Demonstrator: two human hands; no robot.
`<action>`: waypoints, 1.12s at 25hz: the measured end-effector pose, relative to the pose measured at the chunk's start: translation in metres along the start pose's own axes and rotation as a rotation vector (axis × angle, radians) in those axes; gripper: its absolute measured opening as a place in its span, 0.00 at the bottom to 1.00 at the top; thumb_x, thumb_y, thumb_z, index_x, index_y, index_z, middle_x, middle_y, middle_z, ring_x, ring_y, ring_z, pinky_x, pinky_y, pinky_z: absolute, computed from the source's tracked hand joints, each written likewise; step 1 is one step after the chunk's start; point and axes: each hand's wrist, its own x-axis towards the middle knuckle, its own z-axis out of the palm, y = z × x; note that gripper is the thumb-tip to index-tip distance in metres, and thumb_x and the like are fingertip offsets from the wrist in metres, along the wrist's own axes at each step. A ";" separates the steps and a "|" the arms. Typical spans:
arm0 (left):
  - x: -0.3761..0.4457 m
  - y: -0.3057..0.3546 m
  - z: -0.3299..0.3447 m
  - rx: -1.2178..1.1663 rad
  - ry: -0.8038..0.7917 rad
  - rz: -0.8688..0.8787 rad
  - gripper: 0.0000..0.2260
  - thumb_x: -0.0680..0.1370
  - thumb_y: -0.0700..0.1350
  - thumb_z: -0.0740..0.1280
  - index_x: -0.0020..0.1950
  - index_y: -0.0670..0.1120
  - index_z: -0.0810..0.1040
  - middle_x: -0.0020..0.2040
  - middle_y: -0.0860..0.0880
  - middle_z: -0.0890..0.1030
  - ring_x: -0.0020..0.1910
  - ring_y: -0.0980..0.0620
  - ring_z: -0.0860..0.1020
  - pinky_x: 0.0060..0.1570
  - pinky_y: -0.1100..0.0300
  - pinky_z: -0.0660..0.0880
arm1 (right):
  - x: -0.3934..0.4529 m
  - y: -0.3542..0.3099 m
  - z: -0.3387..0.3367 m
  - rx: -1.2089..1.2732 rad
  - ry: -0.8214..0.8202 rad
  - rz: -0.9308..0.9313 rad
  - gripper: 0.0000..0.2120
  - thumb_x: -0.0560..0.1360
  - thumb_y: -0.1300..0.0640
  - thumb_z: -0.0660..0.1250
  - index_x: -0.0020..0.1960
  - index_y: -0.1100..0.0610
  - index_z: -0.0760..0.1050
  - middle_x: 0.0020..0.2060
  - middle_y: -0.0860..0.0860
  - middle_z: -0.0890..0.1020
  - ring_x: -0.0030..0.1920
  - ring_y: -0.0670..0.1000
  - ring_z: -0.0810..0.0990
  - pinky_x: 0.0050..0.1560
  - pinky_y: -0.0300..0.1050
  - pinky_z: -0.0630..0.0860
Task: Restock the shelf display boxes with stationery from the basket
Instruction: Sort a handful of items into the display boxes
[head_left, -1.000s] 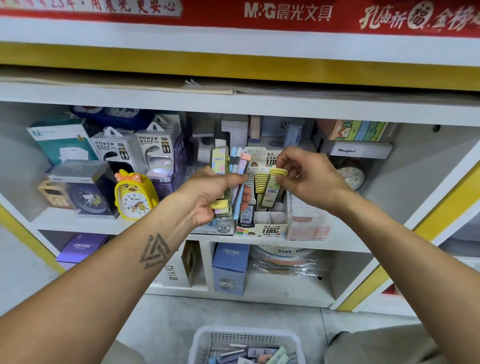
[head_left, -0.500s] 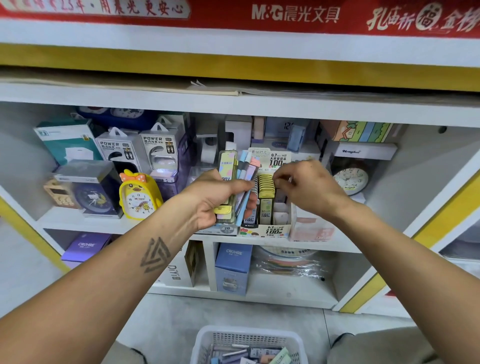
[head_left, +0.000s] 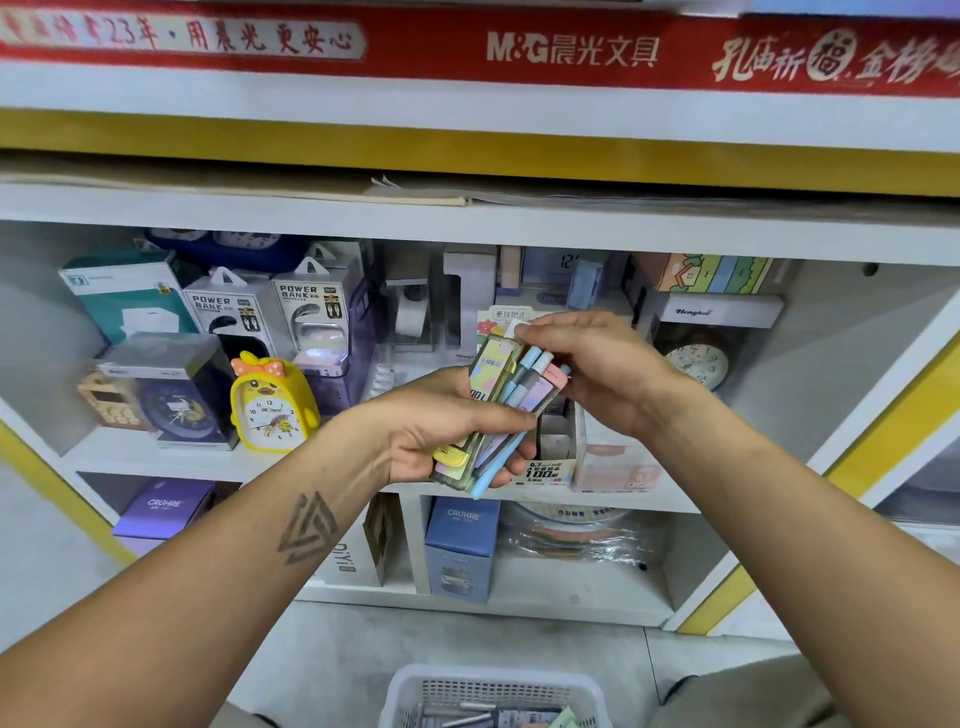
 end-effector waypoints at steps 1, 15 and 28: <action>0.000 0.000 0.000 0.002 -0.003 -0.005 0.05 0.76 0.39 0.73 0.51 0.43 0.81 0.44 0.37 0.83 0.38 0.43 0.84 0.35 0.55 0.81 | 0.001 0.000 0.000 0.016 0.019 -0.001 0.05 0.74 0.59 0.74 0.45 0.61 0.85 0.42 0.59 0.86 0.42 0.55 0.82 0.50 0.51 0.80; -0.014 0.014 -0.036 -0.320 0.251 0.004 0.06 0.76 0.39 0.70 0.49 0.36 0.80 0.41 0.39 0.84 0.32 0.48 0.83 0.31 0.56 0.81 | -0.005 -0.007 -0.013 -0.021 0.089 -0.068 0.10 0.77 0.57 0.71 0.54 0.63 0.81 0.41 0.55 0.82 0.29 0.49 0.79 0.26 0.38 0.75; -0.040 0.003 -0.084 -0.408 0.414 -0.024 0.06 0.79 0.38 0.67 0.52 0.36 0.78 0.40 0.39 0.84 0.32 0.47 0.83 0.29 0.57 0.80 | 0.005 0.011 0.035 -0.261 -0.062 -0.201 0.08 0.74 0.72 0.71 0.51 0.64 0.82 0.44 0.62 0.85 0.42 0.58 0.87 0.42 0.40 0.83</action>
